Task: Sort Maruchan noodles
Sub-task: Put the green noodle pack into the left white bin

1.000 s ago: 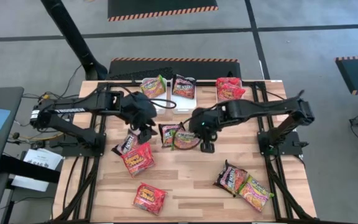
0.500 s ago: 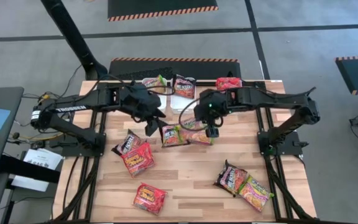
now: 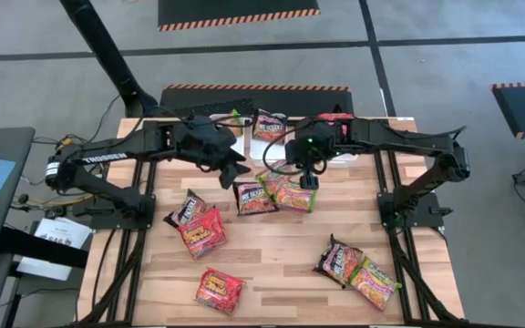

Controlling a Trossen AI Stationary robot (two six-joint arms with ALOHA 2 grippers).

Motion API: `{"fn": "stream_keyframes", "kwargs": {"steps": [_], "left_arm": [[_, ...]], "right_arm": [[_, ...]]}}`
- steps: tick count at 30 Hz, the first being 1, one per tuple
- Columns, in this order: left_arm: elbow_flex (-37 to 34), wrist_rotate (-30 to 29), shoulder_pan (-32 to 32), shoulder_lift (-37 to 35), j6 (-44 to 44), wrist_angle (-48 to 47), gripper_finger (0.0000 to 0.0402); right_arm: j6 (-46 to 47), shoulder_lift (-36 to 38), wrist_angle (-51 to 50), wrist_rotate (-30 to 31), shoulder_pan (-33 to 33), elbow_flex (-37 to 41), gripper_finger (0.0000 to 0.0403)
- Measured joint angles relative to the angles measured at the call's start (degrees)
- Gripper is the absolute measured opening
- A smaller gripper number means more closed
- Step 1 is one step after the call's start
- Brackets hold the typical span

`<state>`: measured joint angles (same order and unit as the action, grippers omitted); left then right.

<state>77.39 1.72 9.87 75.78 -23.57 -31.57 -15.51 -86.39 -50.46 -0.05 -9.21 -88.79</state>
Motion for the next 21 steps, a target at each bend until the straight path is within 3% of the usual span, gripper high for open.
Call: {"fn": "stream_keyframes", "kwargs": {"steps": [13,21], "left_arm": [[0.0,6.5,0.6,8.9,0.4,9.0,0.0203],[0.0,6.3,0.9,11.5,0.8,12.4,0.0203]], "right_arm": [[2.0,0.0,-0.2,0.6,-1.6,-3.9,0.0003],[3.7,0.0,0.0,0.5,-0.9,-3.9,0.0002]]}}
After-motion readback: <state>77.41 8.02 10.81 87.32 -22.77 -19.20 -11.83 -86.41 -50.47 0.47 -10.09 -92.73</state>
